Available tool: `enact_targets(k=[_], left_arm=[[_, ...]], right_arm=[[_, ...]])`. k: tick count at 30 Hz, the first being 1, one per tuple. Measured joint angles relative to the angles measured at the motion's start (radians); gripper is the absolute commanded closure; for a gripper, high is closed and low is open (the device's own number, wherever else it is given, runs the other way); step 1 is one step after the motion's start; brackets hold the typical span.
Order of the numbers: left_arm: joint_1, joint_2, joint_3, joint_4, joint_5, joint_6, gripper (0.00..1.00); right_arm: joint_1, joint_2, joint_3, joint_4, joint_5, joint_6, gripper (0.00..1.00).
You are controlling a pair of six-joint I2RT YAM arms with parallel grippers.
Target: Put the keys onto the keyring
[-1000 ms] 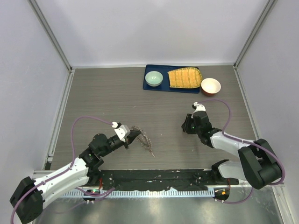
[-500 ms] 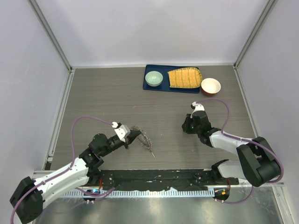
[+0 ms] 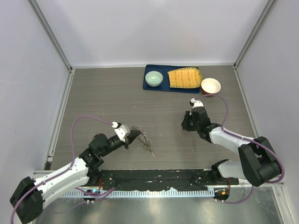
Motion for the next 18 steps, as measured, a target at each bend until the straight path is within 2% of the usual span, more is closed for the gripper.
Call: enact_targets(k=[8, 18], left_arm=[[0.000, 0.000, 0.000, -0.002, 0.001, 0.000, 1.00], [0.000, -0.003, 0.000, -0.003, 0.002, 0.000, 1.00]], right_arm=[[-0.002, 0.024, 0.181, -0.220, 0.006, -0.051, 0.68], [-0.018, 0.085, 0.223, -0.354, -0.061, -0.249, 0.69]])
